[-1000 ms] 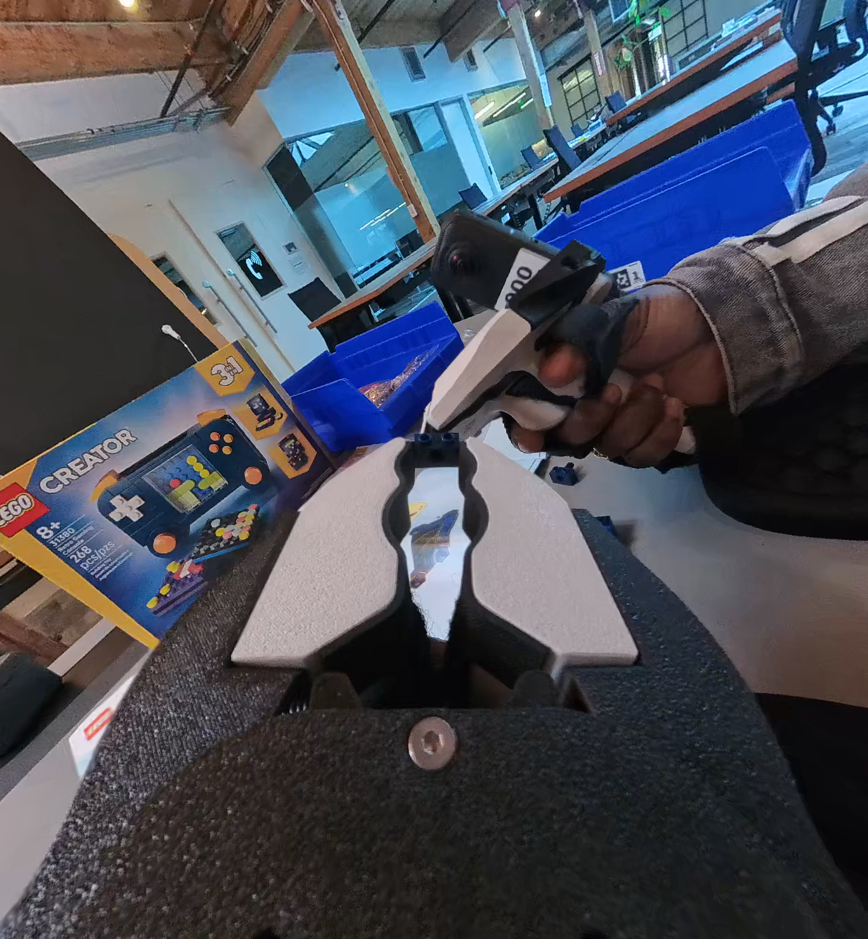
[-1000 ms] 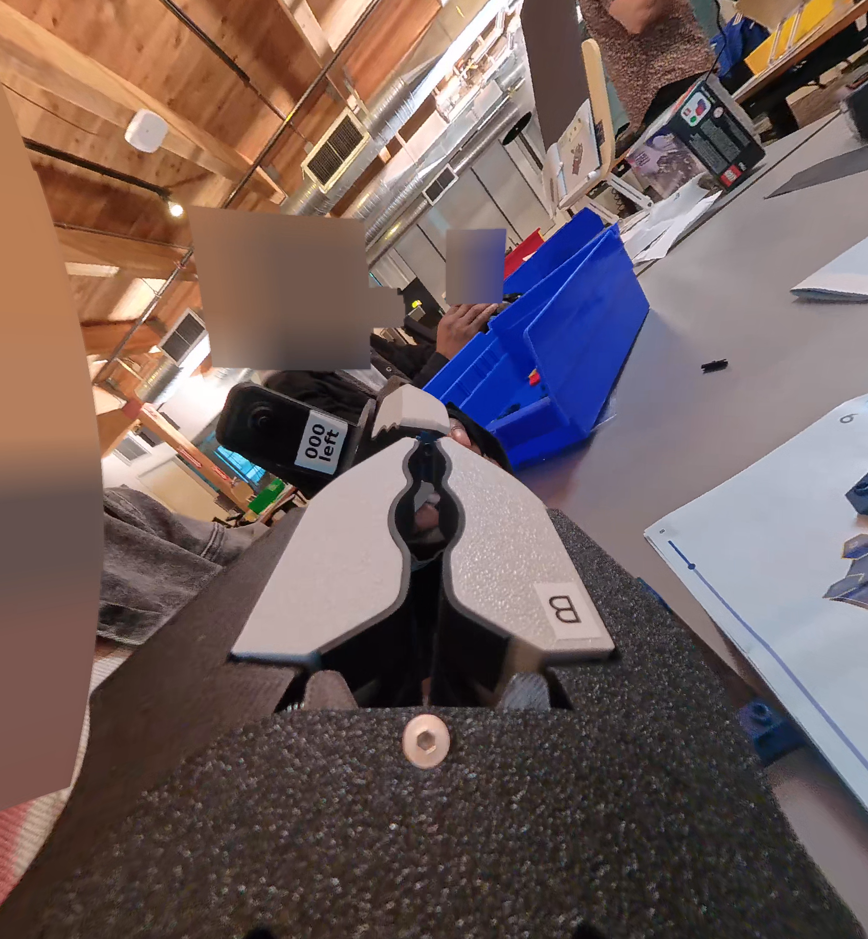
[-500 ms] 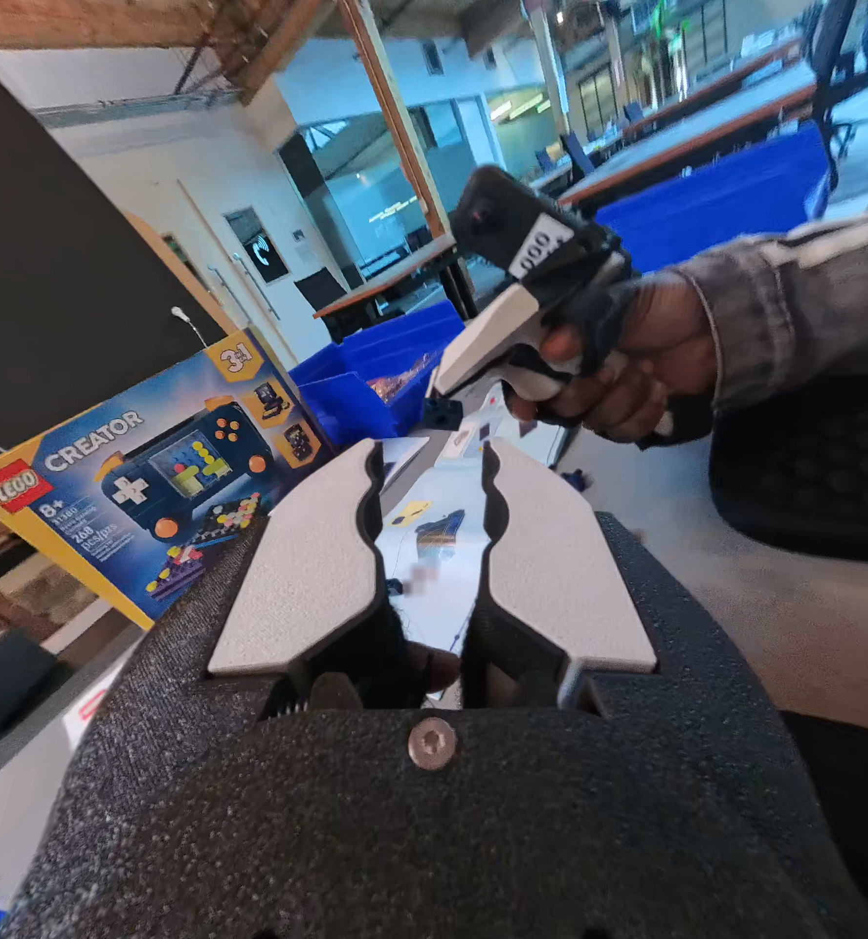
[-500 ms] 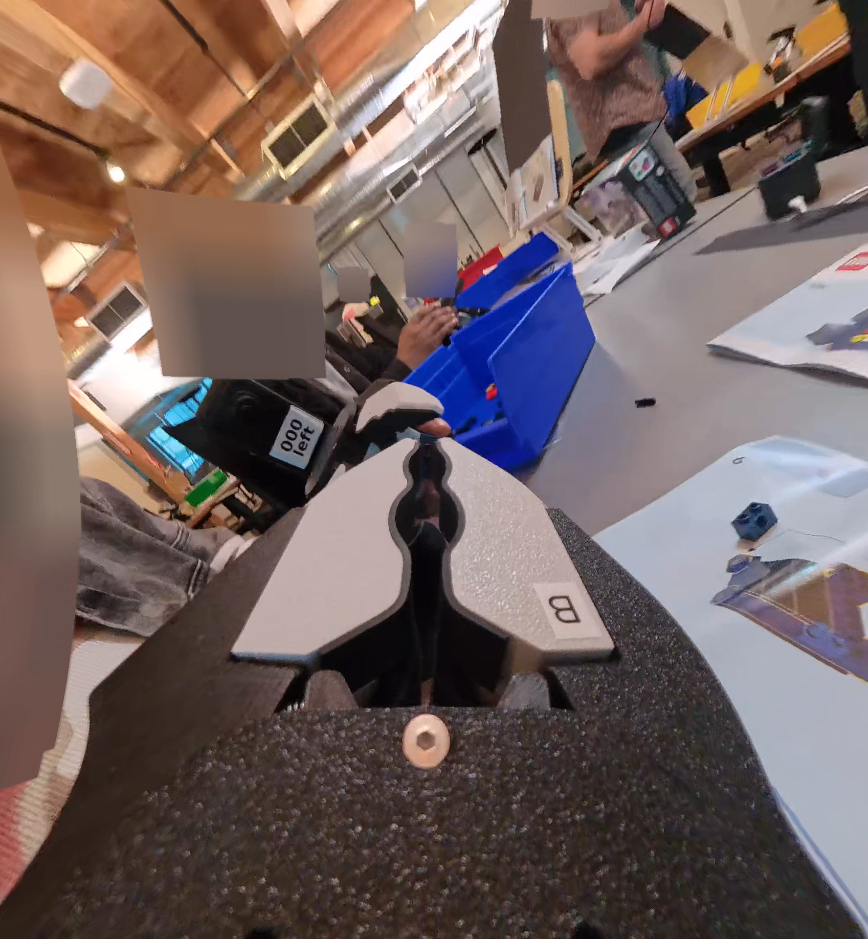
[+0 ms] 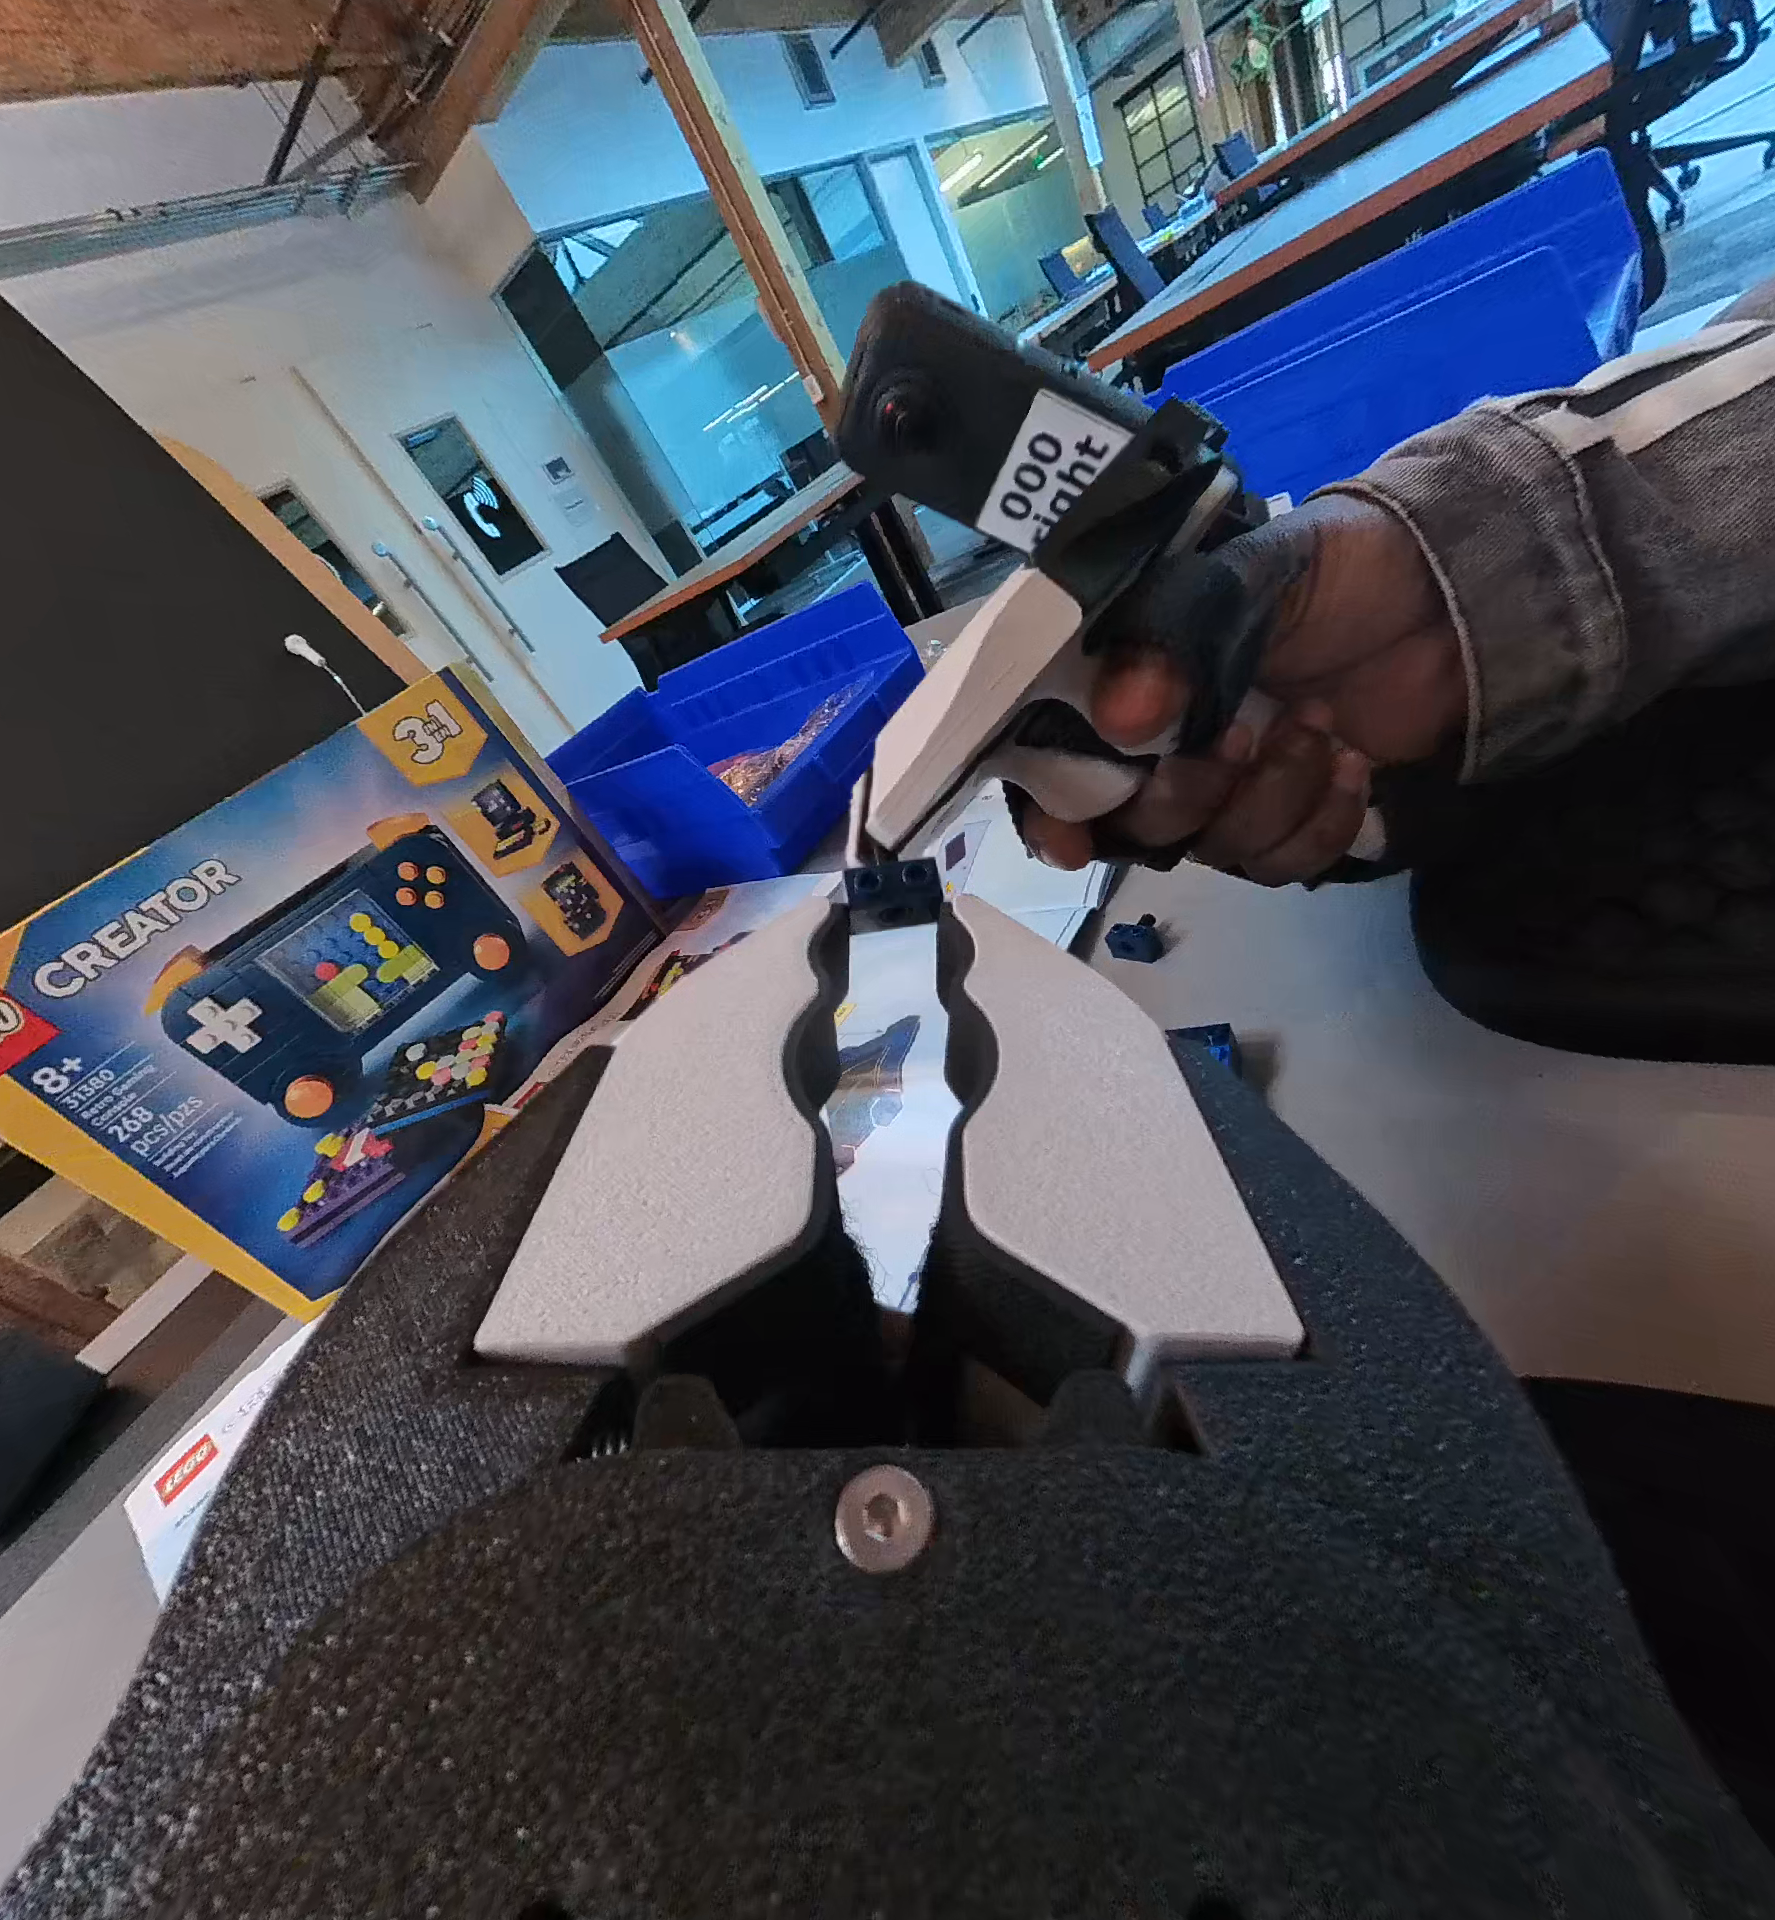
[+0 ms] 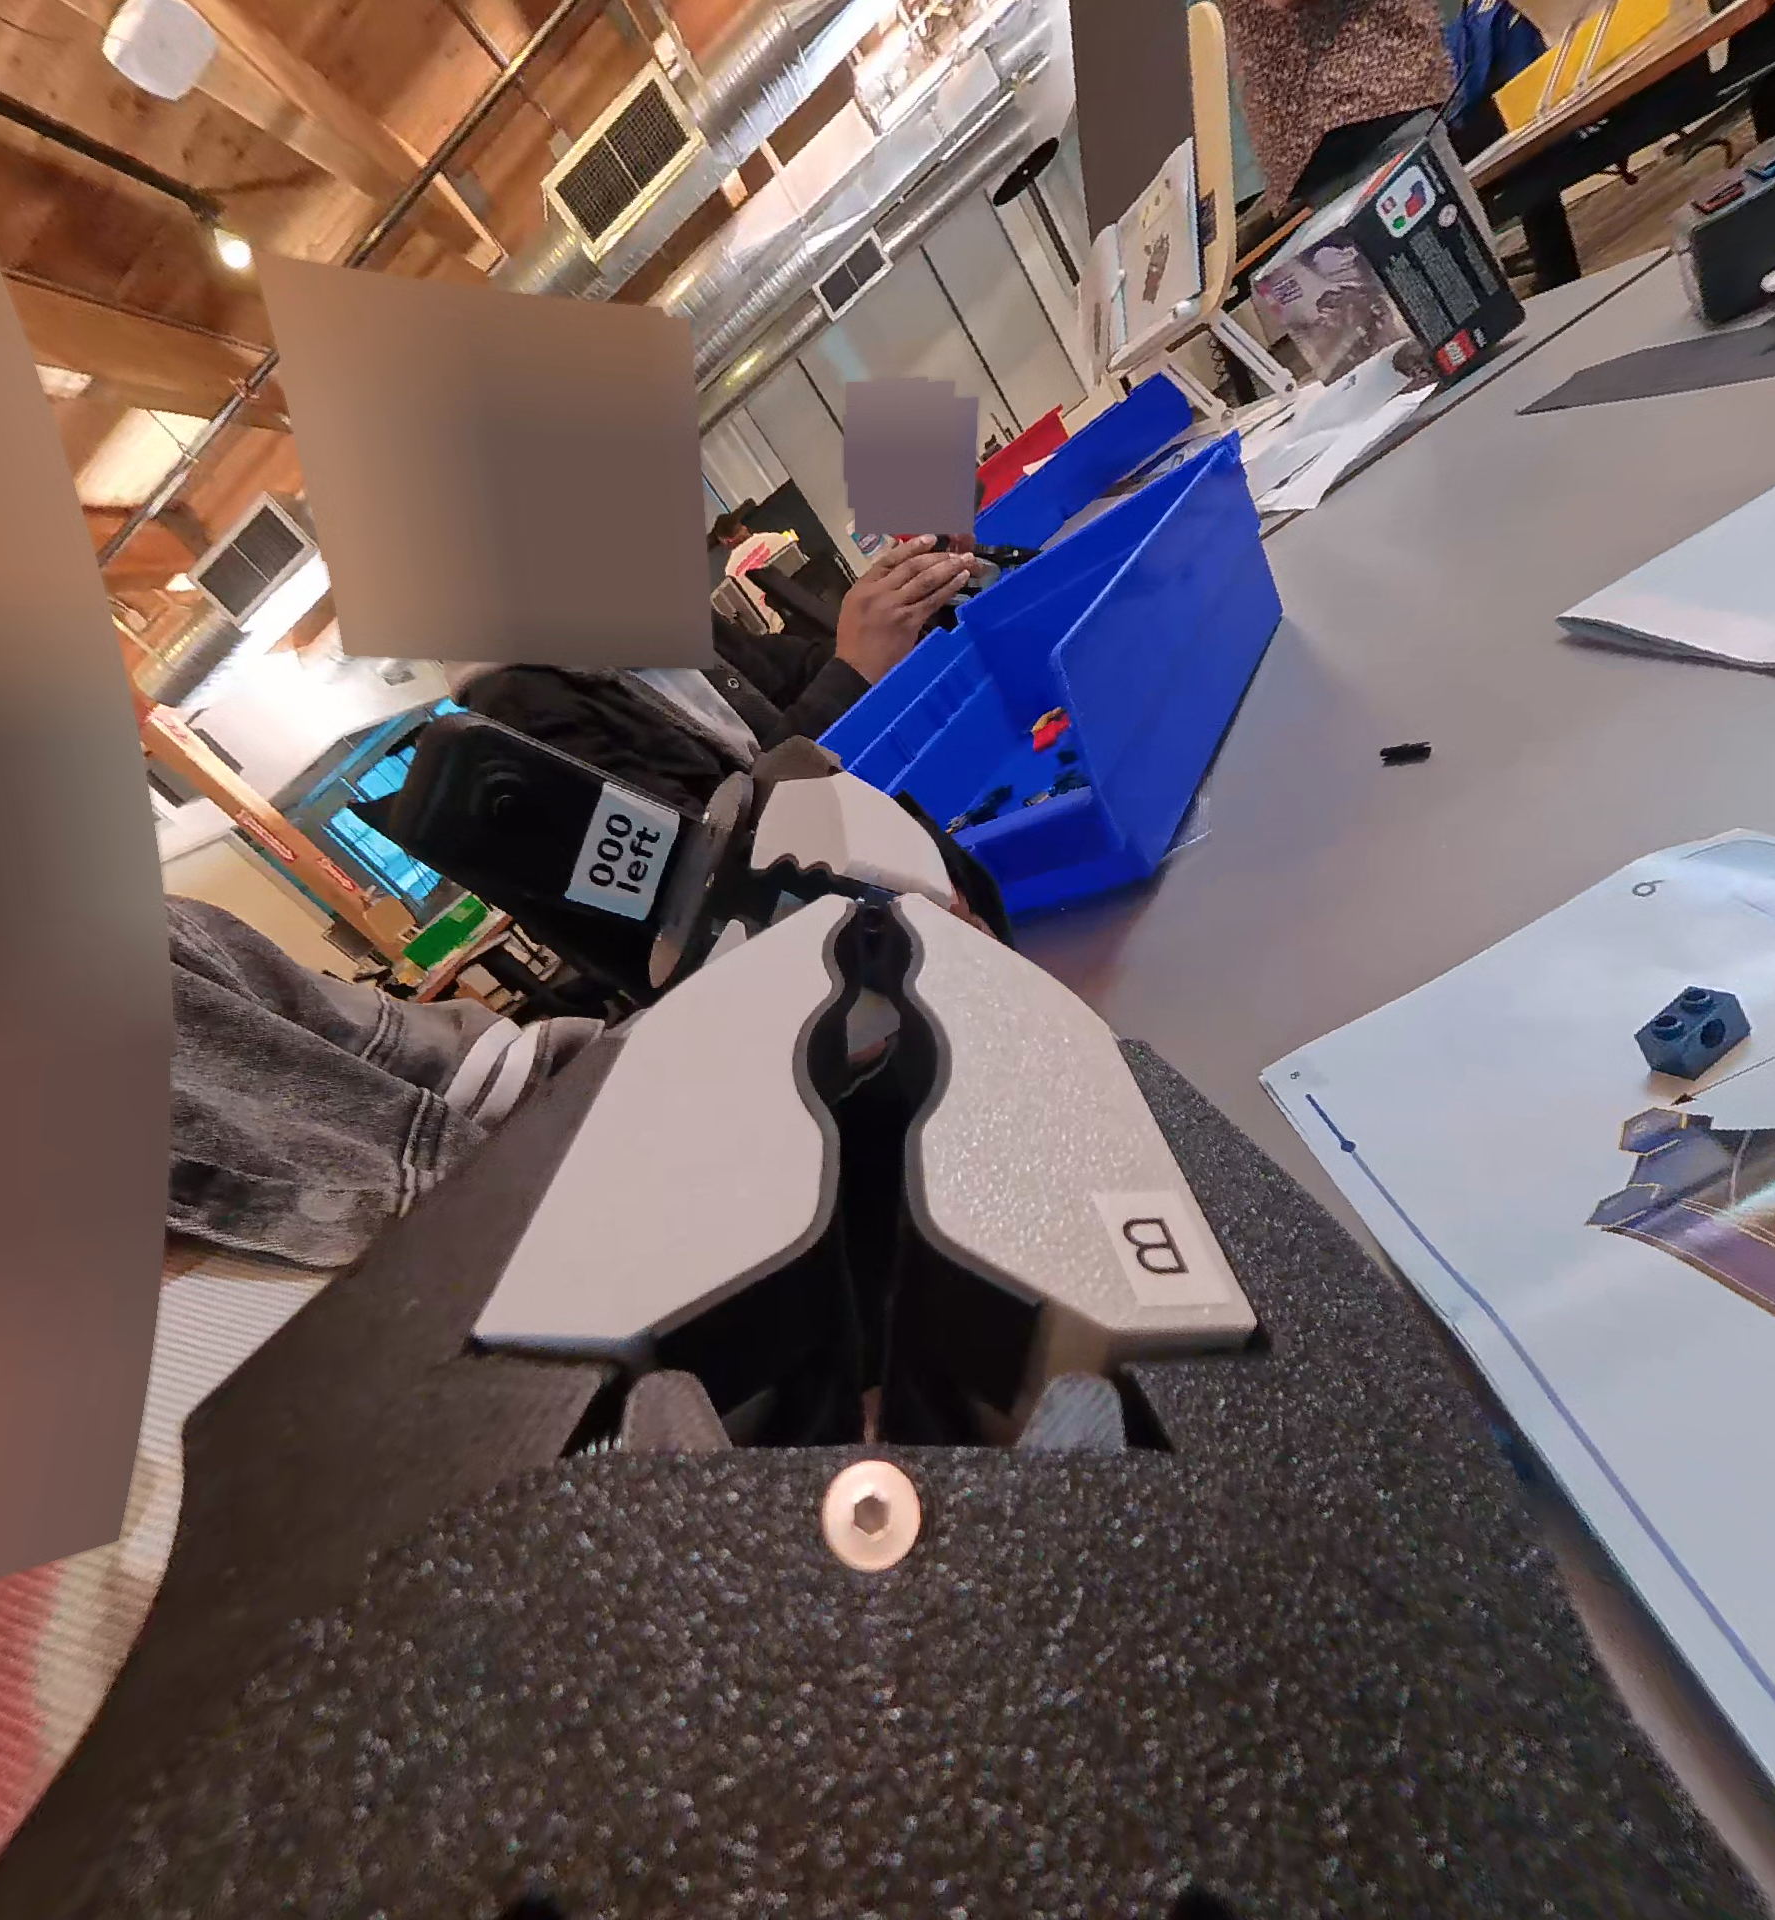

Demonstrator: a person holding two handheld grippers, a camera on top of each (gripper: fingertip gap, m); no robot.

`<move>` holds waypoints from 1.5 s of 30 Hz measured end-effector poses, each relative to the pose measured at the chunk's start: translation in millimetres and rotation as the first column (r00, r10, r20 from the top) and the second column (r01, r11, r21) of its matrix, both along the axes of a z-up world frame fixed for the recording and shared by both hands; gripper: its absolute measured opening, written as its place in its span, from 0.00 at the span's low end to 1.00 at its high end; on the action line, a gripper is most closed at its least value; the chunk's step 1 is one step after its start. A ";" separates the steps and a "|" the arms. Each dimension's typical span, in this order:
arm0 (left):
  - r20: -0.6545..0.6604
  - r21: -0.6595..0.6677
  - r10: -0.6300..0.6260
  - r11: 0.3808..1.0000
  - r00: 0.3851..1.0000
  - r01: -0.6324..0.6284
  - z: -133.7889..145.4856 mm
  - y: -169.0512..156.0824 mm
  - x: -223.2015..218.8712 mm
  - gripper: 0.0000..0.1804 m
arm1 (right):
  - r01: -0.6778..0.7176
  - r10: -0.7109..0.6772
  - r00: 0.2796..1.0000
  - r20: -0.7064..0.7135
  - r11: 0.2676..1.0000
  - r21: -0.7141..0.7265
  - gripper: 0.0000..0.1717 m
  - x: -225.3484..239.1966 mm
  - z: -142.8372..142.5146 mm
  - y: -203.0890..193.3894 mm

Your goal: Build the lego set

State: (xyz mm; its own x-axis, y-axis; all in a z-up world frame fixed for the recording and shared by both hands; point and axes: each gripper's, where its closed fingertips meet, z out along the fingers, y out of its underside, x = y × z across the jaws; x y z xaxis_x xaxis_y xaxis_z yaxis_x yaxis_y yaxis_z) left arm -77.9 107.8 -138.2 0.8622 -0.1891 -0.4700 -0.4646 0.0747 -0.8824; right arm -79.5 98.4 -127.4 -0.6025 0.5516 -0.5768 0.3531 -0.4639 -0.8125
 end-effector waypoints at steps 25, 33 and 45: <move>0.180 0.163 0.176 0.965 0.968 -0.206 36.8 -12.8 -39.2 0.22 | 0.092 -0.061 0.995 -0.081 0.876 0.474 0.02 -13.8 7.9 30.1; 0.267 0.204 0.310 0.907 0.912 -0.368 47.0 -24.9 -68.9 0.20 | 0.174 -0.114 0.984 -0.134 0.729 0.662 0.02 -43.2 58.4 99.4; 0.414 0.258 0.256 0.887 0.874 -0.383 59.2 -36.2 -79.4 0.20 | -0.083 -0.058 0.987 0.153 0.627 0.775 0.02 59.7 -57.0 83.4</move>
State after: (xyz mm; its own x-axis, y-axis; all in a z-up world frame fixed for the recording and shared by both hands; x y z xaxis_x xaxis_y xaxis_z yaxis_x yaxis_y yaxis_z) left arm -157.3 71.6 -78.9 0.9669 0.2335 -0.1024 -0.1688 0.2853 -0.9435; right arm -19.8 181.7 -184.5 -0.5589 0.8290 -0.0184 0.5013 0.3201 -0.8039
